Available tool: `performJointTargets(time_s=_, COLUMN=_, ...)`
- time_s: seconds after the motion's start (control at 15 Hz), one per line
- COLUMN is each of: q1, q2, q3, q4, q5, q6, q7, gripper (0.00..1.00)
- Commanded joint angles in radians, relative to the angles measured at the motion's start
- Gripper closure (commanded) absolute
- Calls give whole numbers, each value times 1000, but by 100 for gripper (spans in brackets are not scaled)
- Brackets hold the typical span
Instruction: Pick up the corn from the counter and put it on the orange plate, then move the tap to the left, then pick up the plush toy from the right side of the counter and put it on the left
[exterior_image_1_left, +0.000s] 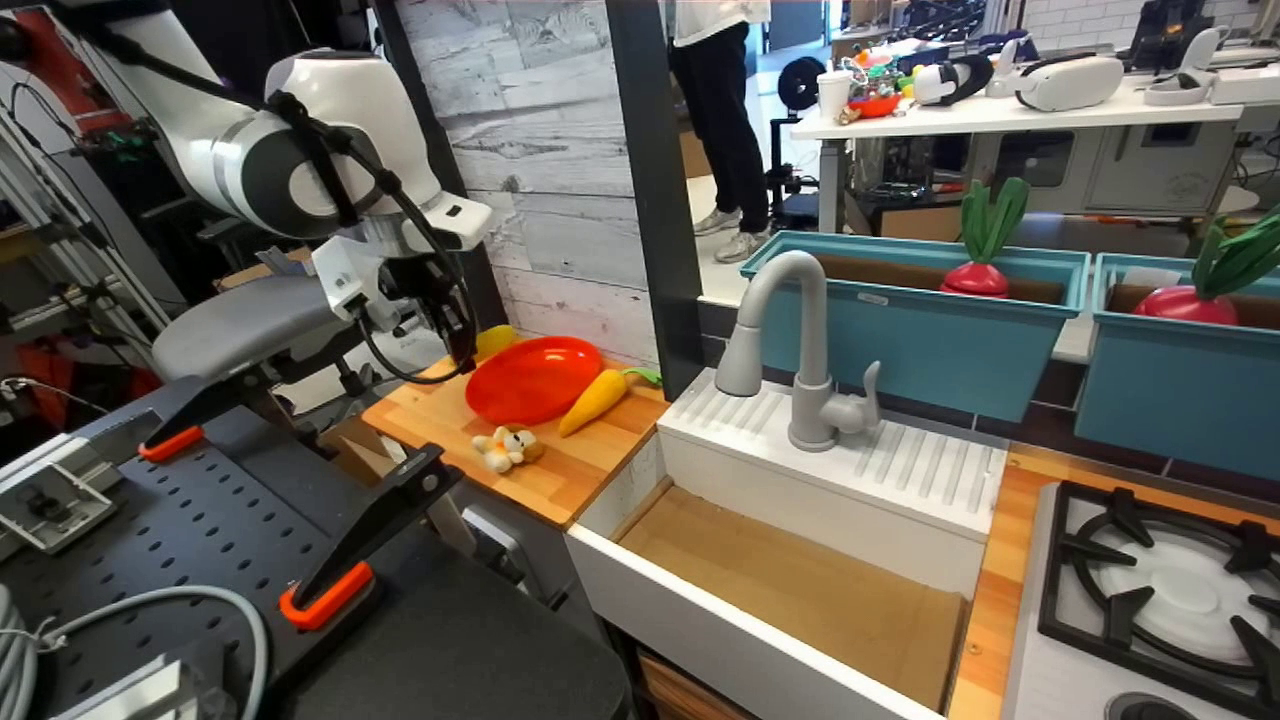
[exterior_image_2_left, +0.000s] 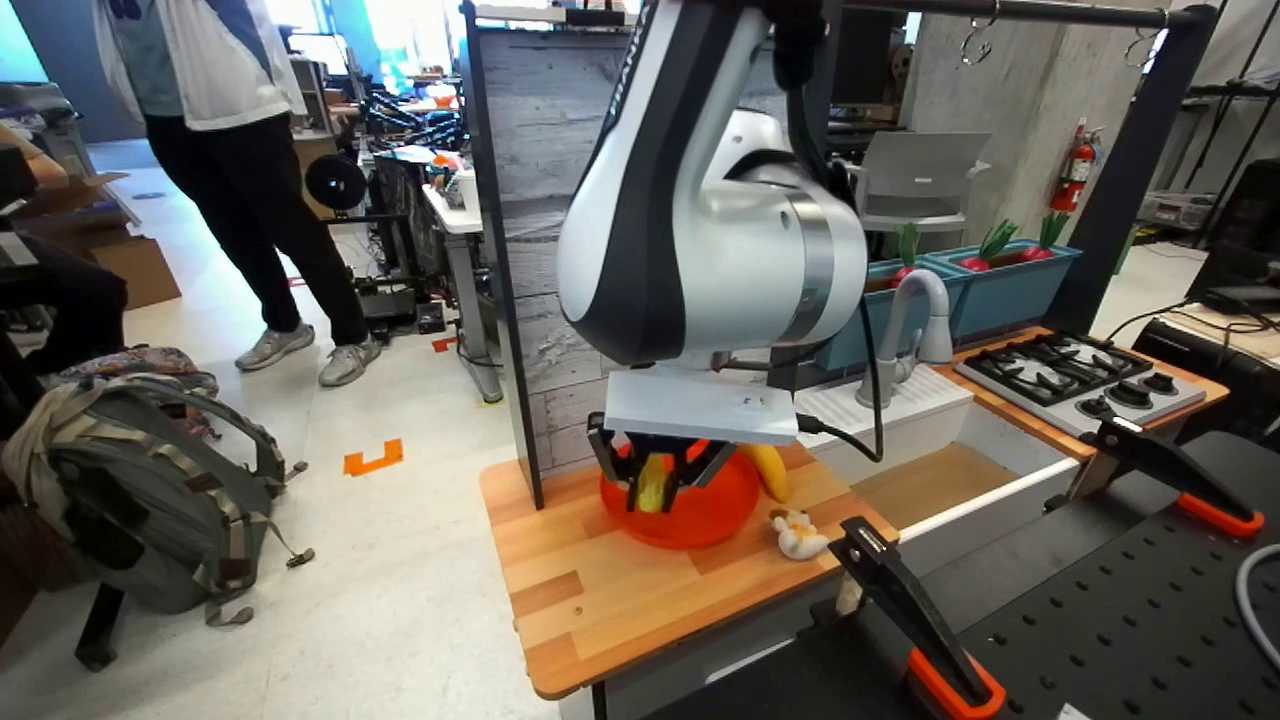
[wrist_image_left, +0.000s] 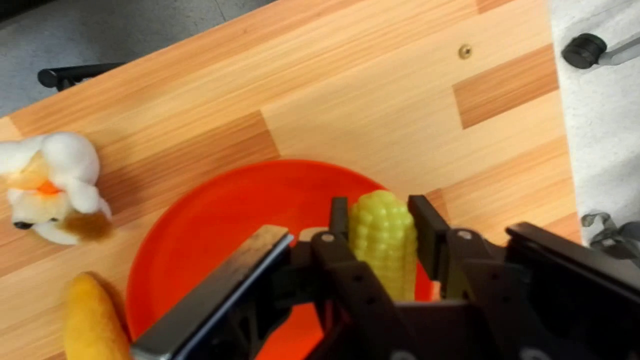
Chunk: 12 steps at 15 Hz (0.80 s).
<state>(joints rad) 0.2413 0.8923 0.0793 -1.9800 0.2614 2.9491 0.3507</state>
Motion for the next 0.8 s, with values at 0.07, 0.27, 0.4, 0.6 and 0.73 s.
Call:
performJointTargets(time_s=0.07, q1=-52, q2=8, q3=-8, q4=22, q5=11, q6=-65, q7=6, gripper=91)
performJointTargets(time_s=0.27, q1=-67, q2=22, q3=-20, q4=35, q5=11, q6=-78, q7=16, gripper=91)
performJointTargets(time_s=0.4, q1=-68, q2=33, q3=-28, q4=45, q5=9, q6=-79, q7=21, gripper=91)
performJointTargets(time_s=0.6, q1=-57, q2=64, q3=-39, q4=75, q5=4, q6=-81, q7=30, gripper=91)
performJointTargets(time_s=0.73, q1=-52, q2=86, q3=-40, q4=101, q5=3, q6=-87, q7=34, gripper=91)
